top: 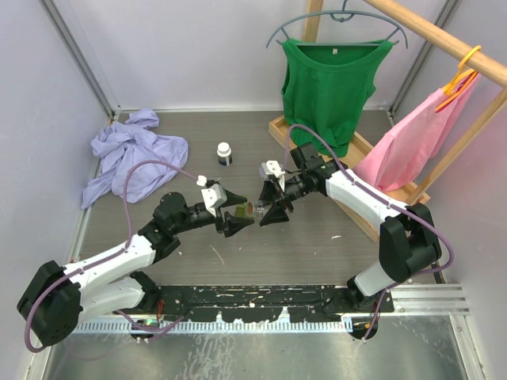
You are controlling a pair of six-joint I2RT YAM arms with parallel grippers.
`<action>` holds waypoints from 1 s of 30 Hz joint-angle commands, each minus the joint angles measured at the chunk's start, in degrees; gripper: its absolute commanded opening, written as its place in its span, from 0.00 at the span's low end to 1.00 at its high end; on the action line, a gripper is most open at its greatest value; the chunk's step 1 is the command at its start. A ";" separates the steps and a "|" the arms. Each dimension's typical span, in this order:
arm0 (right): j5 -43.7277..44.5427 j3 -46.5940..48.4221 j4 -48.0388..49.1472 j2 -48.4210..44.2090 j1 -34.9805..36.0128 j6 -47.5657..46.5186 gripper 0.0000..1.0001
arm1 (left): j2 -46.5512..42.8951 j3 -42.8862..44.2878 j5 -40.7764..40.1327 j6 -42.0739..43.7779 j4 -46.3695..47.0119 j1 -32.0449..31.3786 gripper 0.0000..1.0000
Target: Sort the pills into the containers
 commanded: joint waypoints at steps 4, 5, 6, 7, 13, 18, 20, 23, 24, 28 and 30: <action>-2.31 2.35 -0.52 -0.38 -0.08 -1.31 0.01 | 1.43 2.76 2.54 -1.14 8.02 0.61 0.59; -2.31 2.38 -0.53 -0.38 -0.08 -1.31 0.01 | 1.72 2.97 2.73 -1.40 8.09 0.61 0.57; -2.30 2.38 -0.55 -0.38 -0.04 -1.36 0.01 | 2.00 3.03 2.95 -1.66 8.27 0.61 0.55; -2.33 2.43 -0.61 -0.43 -0.07 -1.39 0.01 | 2.27 3.16 3.06 -2.00 8.50 0.60 0.53; -2.36 2.40 -0.68 -0.32 -0.08 -1.33 0.01 | 3.68 3.36 3.30 -4.10 9.63 0.58 0.37; -2.03 2.60 -0.79 -0.38 -0.04 -1.37 0.01 | 4.03 3.50 3.16 -7.28 9.21 0.61 0.01; -1.25 2.79 -0.72 -0.28 -0.08 -0.99 0.01 | 3.63 3.49 2.99 -10.04 8.38 0.63 0.00; -0.03 3.09 0.09 0.03 -0.07 0.35 0.01 | 2.30 4.07 -0.49 -17.06 3.68 0.59 0.00; 0.21 3.03 0.61 0.01 -0.08 1.15 0.01 | 1.76 4.64 -2.79 -20.47 -0.51 0.65 0.00; 1.63 2.71 2.79 0.06 -0.08 4.02 0.01 | 0.19 7.12 -9.89 -37.27 -11.28 0.59 0.00; 2.21 2.43 3.78 0.14 -0.11 5.19 0.01 | -0.65 7.14 -13.76 -47.16 -14.48 0.65 0.00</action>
